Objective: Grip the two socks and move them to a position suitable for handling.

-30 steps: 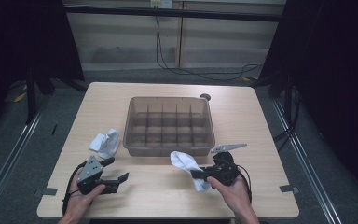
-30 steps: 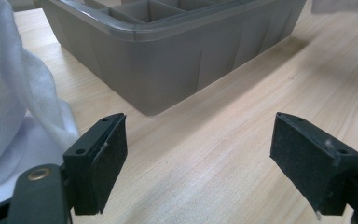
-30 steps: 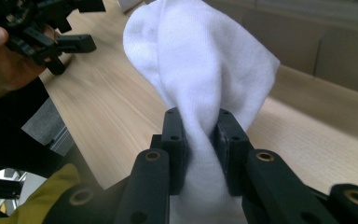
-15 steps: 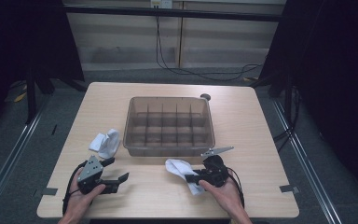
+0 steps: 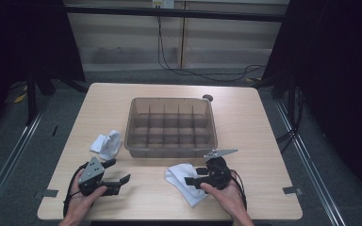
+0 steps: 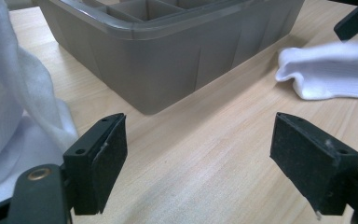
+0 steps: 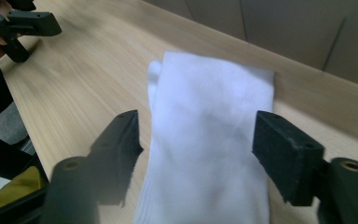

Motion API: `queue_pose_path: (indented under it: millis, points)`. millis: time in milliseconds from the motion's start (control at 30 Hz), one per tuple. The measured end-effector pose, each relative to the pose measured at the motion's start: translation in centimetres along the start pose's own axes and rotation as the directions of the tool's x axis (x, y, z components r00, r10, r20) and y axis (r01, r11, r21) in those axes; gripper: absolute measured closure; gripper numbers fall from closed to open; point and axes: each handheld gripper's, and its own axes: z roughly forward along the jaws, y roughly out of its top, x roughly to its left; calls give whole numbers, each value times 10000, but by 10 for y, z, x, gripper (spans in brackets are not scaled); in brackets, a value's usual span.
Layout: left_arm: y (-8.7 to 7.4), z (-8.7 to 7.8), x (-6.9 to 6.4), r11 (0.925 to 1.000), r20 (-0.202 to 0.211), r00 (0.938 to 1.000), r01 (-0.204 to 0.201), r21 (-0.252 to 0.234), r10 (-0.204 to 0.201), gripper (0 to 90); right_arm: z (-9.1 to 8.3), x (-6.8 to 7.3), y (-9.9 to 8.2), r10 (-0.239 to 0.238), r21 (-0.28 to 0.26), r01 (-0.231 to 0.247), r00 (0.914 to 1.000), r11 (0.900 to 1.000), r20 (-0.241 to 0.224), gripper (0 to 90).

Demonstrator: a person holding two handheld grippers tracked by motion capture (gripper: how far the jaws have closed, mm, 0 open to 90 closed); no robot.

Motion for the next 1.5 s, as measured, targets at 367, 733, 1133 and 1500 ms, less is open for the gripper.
queue_pose_path:
  millis: [367, 733, 1133, 1500]
  points:
    - [0, 0, 0, 10000, 4, 10000, -44, 49, 44, 186, -23, -8, -7, -88, -1163, 128, 9994, 9931, 346, 205]
    - [0, -1, 0, 10000, -32, 10000, 37, 76, -37, 186, -57, -30, -29, 243, -2860, 368, 9779, 9575, 2075, 142]
    - [0, -3, 2, 9993, -4, 9999, 165, 328, -165, 175, -71, -71, -61, 994, -3416, 237, 9358, 9396, 3382, 142]
    - [13, -24, 15, 9973, -142, 9978, 656, 317, -652, 156, -62, -85, -73, 1064, -3693, 650, 8987, 9270, 4254, 139]
